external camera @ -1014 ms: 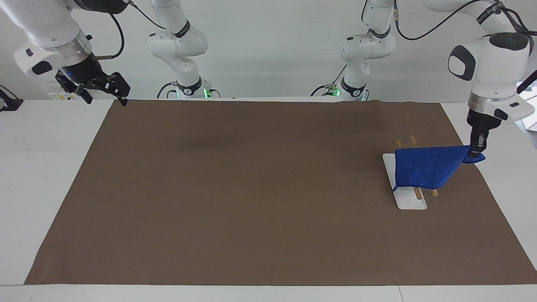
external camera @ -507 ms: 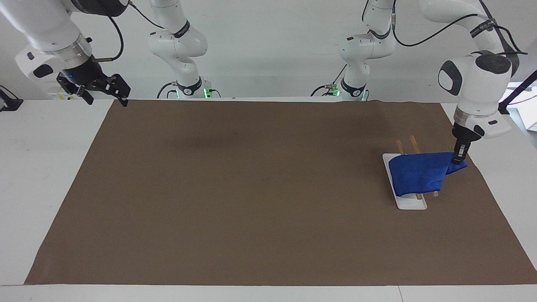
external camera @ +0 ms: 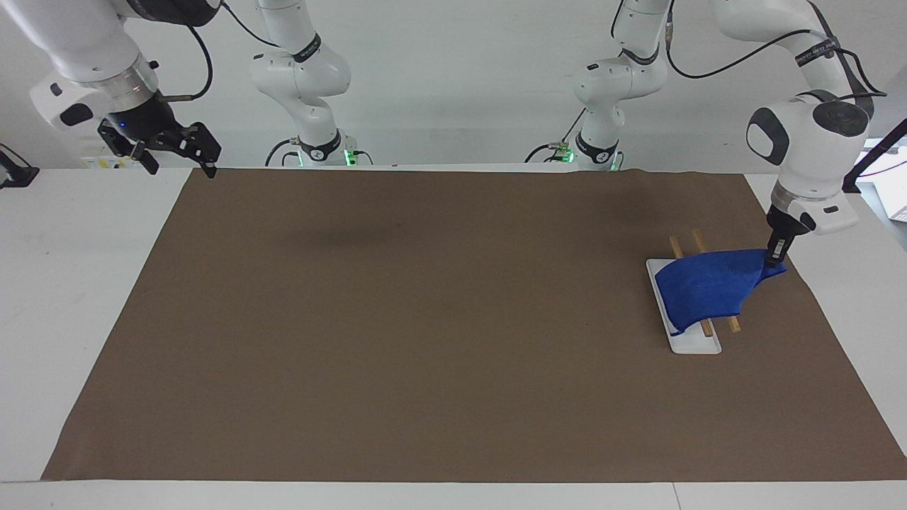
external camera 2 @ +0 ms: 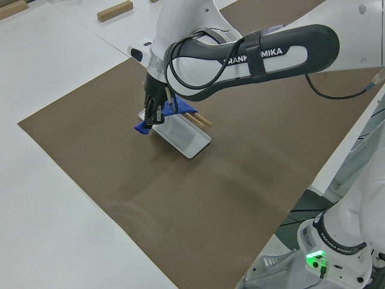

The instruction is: Right arm passes towel to left arm to hang

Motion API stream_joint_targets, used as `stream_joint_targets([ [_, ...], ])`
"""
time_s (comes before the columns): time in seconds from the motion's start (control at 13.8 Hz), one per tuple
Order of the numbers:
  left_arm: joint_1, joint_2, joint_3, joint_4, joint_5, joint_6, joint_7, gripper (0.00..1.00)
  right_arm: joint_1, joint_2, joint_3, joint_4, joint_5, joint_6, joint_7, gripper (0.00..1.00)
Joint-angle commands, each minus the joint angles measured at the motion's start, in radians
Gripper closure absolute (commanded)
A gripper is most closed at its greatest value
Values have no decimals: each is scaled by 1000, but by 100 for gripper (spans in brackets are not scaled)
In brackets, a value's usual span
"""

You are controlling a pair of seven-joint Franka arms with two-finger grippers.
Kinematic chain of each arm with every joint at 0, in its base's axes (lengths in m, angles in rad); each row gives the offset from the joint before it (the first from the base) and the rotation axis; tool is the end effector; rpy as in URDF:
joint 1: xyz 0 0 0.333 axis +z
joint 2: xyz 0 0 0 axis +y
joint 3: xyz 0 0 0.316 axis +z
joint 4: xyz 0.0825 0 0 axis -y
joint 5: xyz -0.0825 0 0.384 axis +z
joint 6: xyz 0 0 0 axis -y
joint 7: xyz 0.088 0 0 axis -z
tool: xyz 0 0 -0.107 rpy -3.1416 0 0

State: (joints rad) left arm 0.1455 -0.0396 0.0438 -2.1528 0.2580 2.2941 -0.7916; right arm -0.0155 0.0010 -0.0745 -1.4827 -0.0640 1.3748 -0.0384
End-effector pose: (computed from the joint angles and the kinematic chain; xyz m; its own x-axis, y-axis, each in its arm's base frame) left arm 0.5367 0.1087 0.4356 0.6559 0.7057 0.2677 0.7390 -0.6726 -0.0375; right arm 0.5311 -0.0557 0.6488 0.9918 -0.0635 -0.1107 -0.0572 -0.9966 0.0596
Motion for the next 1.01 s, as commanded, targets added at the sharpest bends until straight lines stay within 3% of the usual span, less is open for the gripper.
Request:
stream_joint_targets([
  [0.0, -7, -25, -5, -4, 14, 1, -5, 0, 6, -23, -4, -34, -5, 17, -18, 0],
  [0.22, -64, -46, -18, 57, 6, -62, 2, 0, 6, -24, -4, -38, 0, 15, -21, 0],
  [0.43, -203, -45, -18, 235, -25, -323, 34, 0, 8, -26, -4, -41, 10, 17, -20, 0],
  [0.8, -245, 75, -16, 641, -255, -743, 383, 0, -15, -30, -5, -47, 21, 9, -25, 0],
  [0.94, -236, 99, -13, 695, -263, -811, 633, 0, -14, -30, -4, -45, 21, 1, -25, 0],
])
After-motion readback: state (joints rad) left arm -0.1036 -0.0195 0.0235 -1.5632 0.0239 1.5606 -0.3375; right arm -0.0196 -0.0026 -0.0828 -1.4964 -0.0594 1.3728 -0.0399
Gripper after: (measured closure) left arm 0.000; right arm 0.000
